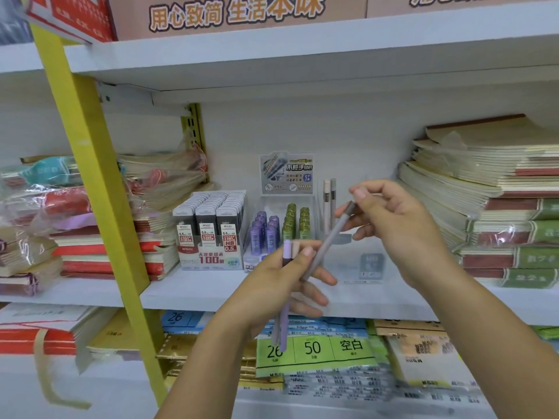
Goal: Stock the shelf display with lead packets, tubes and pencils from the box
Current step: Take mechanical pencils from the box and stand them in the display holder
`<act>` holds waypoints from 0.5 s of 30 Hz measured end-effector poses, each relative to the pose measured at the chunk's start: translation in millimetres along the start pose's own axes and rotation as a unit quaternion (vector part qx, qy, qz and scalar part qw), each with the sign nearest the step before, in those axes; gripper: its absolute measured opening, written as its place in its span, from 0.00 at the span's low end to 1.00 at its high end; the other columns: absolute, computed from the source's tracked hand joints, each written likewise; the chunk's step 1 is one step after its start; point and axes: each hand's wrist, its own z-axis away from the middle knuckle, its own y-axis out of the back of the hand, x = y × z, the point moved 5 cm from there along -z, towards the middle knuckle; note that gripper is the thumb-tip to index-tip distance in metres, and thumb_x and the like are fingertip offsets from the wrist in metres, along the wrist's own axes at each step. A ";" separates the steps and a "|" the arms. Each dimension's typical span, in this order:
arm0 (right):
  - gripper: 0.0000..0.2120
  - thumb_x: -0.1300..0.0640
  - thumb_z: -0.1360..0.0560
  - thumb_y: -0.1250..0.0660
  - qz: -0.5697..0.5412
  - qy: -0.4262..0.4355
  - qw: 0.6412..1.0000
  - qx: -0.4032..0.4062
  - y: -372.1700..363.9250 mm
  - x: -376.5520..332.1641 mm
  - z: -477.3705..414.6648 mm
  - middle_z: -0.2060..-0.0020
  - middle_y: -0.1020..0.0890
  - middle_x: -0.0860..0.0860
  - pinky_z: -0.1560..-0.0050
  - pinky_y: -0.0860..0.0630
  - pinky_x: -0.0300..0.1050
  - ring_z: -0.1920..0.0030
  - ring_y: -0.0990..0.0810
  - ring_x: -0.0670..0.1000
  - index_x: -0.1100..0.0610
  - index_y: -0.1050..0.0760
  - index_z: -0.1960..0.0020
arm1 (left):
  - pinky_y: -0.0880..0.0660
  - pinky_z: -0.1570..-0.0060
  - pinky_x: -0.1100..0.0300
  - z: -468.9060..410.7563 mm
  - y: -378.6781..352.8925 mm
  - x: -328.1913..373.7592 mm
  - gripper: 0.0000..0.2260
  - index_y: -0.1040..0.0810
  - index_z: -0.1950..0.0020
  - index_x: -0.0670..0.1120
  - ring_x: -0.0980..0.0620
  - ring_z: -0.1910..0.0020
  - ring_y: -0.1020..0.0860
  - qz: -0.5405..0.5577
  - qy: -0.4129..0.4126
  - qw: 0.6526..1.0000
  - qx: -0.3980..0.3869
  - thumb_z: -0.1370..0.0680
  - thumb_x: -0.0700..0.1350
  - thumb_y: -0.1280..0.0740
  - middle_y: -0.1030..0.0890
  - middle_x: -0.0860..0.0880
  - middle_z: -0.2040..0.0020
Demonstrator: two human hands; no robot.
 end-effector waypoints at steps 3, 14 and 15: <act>0.05 0.57 0.19 0.39 -0.013 0.046 0.998 0.038 9.8 -4.7 -1.3 0.60 0.14 0.51 0.66 0.22 0.36 0.62 0.16 0.49 0.54 0.25 0.50 | 0.31 0.74 0.63 -1.8 6.1 -2.7 0.10 0.21 0.41 0.53 0.55 0.74 0.31 -0.056 -0.009 0.998 0.028 0.16 0.51 0.40 0.18 0.48 0.60; 0.04 0.61 0.21 0.36 0.303 0.089 0.949 0.002 20.7 4.2 -77.0 0.59 0.16 0.53 0.53 0.19 0.51 0.59 0.16 0.51 0.53 0.25 0.51 | 0.38 0.74 0.63 -10.2 16.9 -7.9 0.10 0.23 0.44 0.46 0.54 0.71 0.38 0.026 0.021 0.997 0.065 0.24 0.41 0.37 0.26 0.51 0.66; 0.03 0.61 0.21 0.36 0.309 0.079 0.948 -0.006 18.9 9.7 -80.8 0.59 0.16 0.53 0.52 0.19 0.53 0.59 0.16 0.52 0.54 0.25 0.51 | 0.37 0.74 0.63 -10.1 17.1 -8.0 0.08 0.24 0.44 0.45 0.54 0.71 0.36 0.032 0.018 0.997 0.064 0.21 0.40 0.38 0.26 0.51 0.65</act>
